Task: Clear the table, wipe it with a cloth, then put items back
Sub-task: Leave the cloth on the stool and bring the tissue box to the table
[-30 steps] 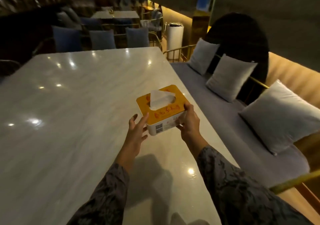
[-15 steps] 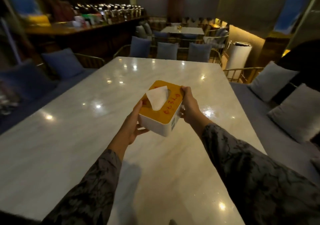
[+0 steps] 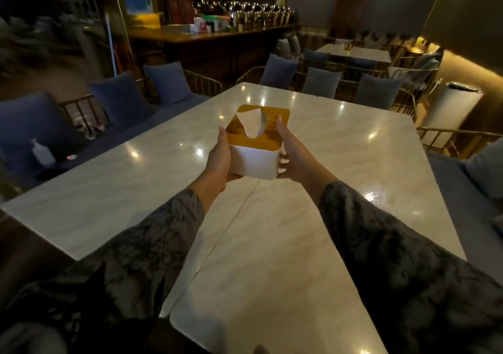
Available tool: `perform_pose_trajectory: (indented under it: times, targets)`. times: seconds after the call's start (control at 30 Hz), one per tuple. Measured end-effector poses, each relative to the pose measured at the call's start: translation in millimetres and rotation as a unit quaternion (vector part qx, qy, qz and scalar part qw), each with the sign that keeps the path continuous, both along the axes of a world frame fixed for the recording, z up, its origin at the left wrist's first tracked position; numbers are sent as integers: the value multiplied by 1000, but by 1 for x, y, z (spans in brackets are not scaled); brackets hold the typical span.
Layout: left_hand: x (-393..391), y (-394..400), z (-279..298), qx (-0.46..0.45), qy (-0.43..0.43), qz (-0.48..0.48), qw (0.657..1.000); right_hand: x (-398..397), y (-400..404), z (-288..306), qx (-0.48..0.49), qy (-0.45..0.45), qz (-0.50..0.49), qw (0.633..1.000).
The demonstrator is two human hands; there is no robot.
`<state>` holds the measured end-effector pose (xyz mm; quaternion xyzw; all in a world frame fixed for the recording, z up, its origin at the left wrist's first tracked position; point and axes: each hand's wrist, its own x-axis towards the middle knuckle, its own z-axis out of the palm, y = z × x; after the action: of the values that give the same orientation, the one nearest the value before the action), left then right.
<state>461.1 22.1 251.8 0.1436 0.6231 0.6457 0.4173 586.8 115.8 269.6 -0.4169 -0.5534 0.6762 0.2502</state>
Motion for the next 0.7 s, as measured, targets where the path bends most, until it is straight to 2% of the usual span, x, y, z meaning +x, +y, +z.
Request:
perform_pose_trajectory:
  times: [0.17,0.33,0.5,0.7]
  targets:
    - [-24,25,-19,-22,16,-12,1000,-14,-11,-31,-50,8,60,997]
    - [-60,42,-38,-39,-6,-94,995,-40,1,-49,-64,74,49,994]
    - [-122,64,-45,-51,2,-192,980,-89,5,-60,-74,82,-30,993]
    - [-175,103,-33,-46,9,-261,964,-137,30,-48,-97,66,-153,981]
